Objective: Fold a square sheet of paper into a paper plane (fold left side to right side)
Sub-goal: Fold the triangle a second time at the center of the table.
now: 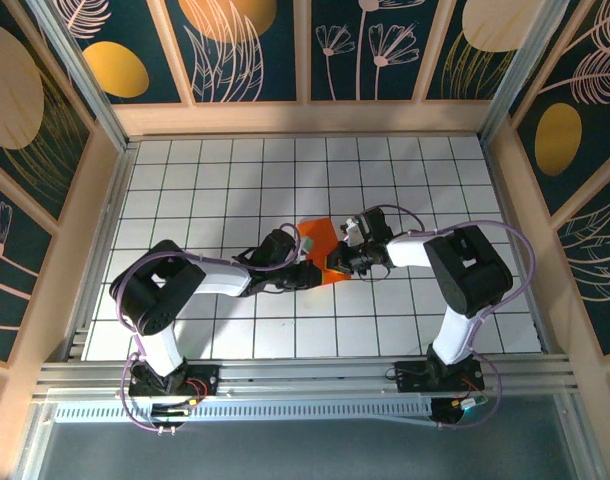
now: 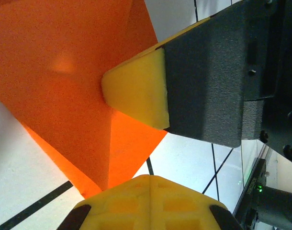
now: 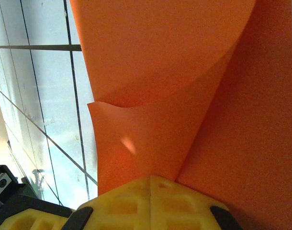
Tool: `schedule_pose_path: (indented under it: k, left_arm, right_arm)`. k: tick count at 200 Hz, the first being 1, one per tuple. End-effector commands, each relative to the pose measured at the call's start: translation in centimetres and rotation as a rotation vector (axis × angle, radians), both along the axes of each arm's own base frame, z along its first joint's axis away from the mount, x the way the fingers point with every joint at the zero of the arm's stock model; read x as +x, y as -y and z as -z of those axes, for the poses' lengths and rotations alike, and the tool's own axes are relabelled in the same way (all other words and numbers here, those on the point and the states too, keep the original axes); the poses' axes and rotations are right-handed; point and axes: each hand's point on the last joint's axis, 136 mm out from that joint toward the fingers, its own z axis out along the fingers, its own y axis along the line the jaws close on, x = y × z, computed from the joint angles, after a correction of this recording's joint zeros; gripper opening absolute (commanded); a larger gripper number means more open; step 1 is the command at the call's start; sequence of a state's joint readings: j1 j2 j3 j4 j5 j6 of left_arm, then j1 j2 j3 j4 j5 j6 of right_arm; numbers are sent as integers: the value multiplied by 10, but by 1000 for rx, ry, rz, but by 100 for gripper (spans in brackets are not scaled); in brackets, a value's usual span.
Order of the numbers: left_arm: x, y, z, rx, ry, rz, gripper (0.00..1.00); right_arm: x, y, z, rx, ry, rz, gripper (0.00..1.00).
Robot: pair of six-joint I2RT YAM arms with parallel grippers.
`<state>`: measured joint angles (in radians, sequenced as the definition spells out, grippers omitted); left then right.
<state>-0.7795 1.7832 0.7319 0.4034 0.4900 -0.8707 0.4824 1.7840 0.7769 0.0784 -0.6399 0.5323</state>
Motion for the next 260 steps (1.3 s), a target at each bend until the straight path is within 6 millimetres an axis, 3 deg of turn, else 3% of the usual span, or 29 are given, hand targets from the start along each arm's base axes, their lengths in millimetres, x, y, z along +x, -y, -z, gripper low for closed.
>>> schedule_pose_path:
  k: [1, 67, 202, 256, 260]
  left_arm:
    - [4, 7, -2, -16, 10, 3, 5]
    - [-2, 3, 15, 26, -16, 5, 5]
    - [-16, -8, 30, 86, -37, 3, 4]
    - [-14, -3, -7, -7, 15, -8, 5]
    - [-11, -2, -19, -29, 37, -12, 5]
  right_arm:
    - [-13, 10, 20, -71, -50, -1, 0]
    - [-13, 10, 21, -75, -52, -2, 0]
    - [-13, 11, 22, -82, -55, -2, 0]
    - [-15, 11, 23, -85, -55, -4, 0]
    - [-15, 11, 23, -85, -55, -4, 0]
